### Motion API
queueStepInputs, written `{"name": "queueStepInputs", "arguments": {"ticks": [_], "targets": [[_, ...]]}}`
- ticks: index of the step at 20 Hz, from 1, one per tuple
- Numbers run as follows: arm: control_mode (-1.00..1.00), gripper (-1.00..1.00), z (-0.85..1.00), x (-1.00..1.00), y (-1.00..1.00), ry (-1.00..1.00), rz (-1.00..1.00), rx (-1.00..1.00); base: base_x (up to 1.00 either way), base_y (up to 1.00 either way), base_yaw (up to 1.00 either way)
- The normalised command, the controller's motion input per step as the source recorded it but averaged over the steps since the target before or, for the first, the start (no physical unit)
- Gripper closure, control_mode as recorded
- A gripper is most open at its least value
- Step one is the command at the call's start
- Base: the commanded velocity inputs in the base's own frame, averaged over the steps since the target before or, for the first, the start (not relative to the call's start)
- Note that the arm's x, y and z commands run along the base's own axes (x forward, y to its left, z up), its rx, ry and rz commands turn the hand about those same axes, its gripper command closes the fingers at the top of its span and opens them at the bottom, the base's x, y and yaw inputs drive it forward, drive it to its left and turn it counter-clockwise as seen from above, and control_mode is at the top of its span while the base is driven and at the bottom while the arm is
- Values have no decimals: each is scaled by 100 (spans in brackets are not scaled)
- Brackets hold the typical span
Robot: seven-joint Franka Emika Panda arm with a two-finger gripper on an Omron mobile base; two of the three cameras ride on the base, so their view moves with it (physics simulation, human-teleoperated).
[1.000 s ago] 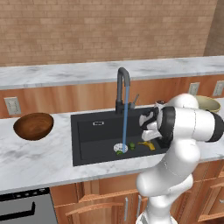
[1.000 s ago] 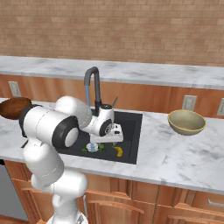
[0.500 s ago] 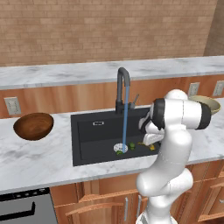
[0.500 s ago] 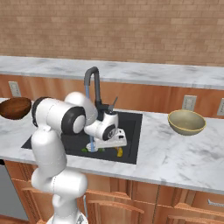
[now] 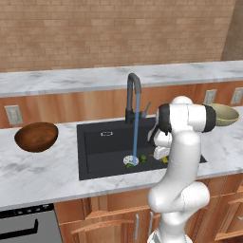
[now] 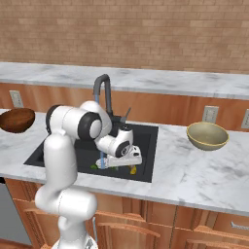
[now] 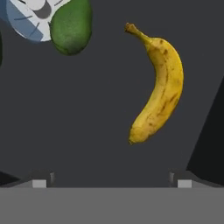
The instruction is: Pick the avocados from the sink and place them in one bowl. Place the banana in the other bowl. Then turn off the sink faucet.
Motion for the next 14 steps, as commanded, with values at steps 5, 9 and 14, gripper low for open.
{"name": "queueStepInputs", "arguments": {"ticks": [5,9,14], "targets": [[-100,-100,-22,36,0,0,0,0,0,0,0],[-100,-100,-18,36,-4,0,0,0,0,0,0],[-100,-100,-22,34,-6,0,0,0,0,0,0]]}}
